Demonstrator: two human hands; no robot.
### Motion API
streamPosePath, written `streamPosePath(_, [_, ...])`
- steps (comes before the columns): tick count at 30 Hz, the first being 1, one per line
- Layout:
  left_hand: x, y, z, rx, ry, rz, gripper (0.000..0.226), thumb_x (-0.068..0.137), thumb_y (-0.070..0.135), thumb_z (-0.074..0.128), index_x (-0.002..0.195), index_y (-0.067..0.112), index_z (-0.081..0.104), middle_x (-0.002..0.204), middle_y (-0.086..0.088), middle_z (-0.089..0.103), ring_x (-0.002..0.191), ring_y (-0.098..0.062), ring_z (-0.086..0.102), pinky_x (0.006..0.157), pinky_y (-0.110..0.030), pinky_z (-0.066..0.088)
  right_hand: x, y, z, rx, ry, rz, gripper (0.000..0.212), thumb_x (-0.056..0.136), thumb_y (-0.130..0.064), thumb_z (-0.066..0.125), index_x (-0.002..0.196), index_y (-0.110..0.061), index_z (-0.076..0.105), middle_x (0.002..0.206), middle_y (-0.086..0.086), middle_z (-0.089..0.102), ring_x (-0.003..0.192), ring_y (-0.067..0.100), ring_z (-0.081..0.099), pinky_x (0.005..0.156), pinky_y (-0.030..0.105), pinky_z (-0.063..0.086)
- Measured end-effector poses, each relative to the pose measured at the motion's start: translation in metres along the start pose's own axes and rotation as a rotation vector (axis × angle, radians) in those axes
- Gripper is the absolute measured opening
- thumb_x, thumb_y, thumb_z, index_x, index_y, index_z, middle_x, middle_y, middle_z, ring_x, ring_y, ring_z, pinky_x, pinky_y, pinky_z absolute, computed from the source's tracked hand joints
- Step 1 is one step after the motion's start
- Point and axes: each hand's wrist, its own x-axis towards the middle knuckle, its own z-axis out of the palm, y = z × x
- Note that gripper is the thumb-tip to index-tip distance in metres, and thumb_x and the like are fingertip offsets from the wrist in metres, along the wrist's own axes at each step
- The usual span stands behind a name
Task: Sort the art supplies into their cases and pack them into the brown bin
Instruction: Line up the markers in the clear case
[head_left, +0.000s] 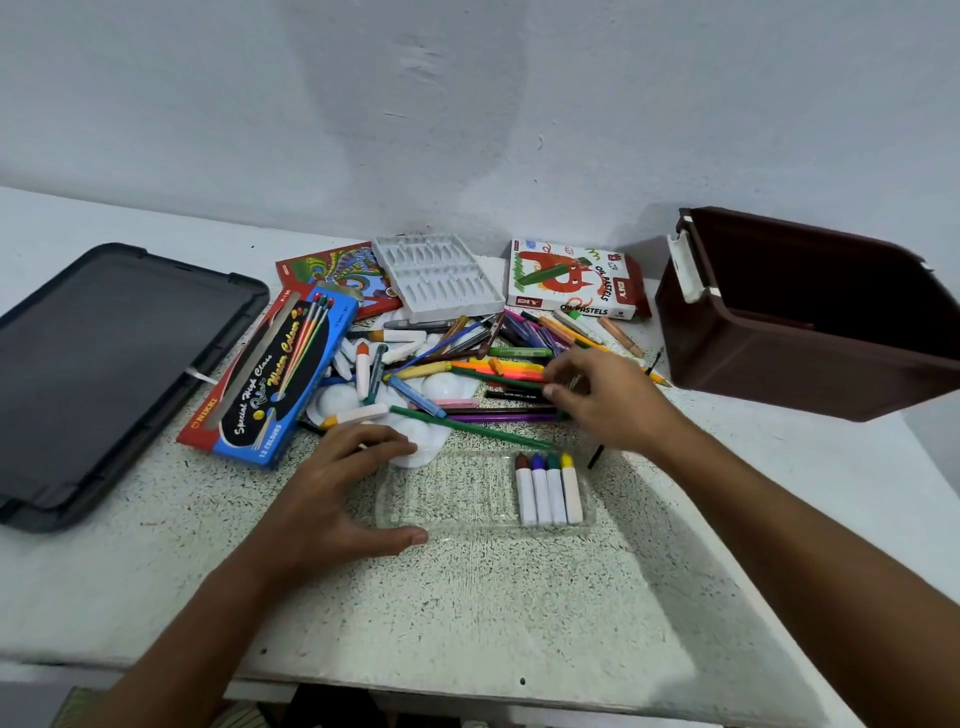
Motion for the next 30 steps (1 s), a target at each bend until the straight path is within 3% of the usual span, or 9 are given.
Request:
streamPosePath(8, [0.000, 0.001, -0.002, -0.062, 0.057, -0.021, 0.071, 0.060, 0.064, 0.075, 0.119, 0.026, 0.063, 0.124, 0.017, 0.052, 0.123, -0.001, 0.046, 0.099, -0.011, 0.036, 0.073, 0.033, -0.021, -0.251, 0.190, 0.169, 0.030, 0.095, -0.018, 0.054, 0.125, -0.012, 0.059, 0.120, 0.012, 0.064, 0.107, 0.029, 0.059, 0.092, 0.041, 0.051])
streamPosePath(13, [0.001, 0.001, -0.002, -0.065, 0.104, -0.044, 0.060, 0.069, 0.062, 0.068, 0.116, 0.025, 0.065, 0.122, 0.026, 0.050, 0.120, 0.004, 0.047, 0.096, -0.006, 0.034, 0.099, 0.043, -0.023, -0.341, 0.133, 0.228, 0.029, 0.094, -0.010, 0.053, 0.121, -0.009, 0.062, 0.117, 0.016, 0.066, 0.106, 0.032, 0.060, 0.090, 0.038, 0.052])
streamPosePath(24, [0.001, 0.000, -0.002, -0.079, 0.085, -0.050, 0.059, 0.067, 0.058, 0.073, 0.114, 0.023, 0.067, 0.117, 0.014, 0.057, 0.116, -0.004, 0.052, 0.097, -0.014, 0.039, 0.114, 0.045, -0.024, -0.244, 0.081, 0.294, 0.031, 0.090, -0.012, 0.063, 0.121, -0.009, 0.065, 0.120, 0.018, 0.063, 0.101, 0.030, 0.061, 0.088, 0.034, 0.051])
streamPosePath(30, [0.003, -0.001, -0.002, -0.063, 0.064, -0.013, 0.067, 0.062, 0.059, 0.078, 0.115, 0.020, 0.066, 0.116, 0.010, 0.058, 0.113, -0.007, 0.054, 0.095, -0.014, 0.039, 0.107, 0.043, -0.030, -0.219, 0.065, 0.247, 0.032, 0.094, -0.019, 0.060, 0.123, -0.007, 0.062, 0.124, 0.015, 0.062, 0.110, 0.029, 0.058, 0.094, 0.035, 0.048])
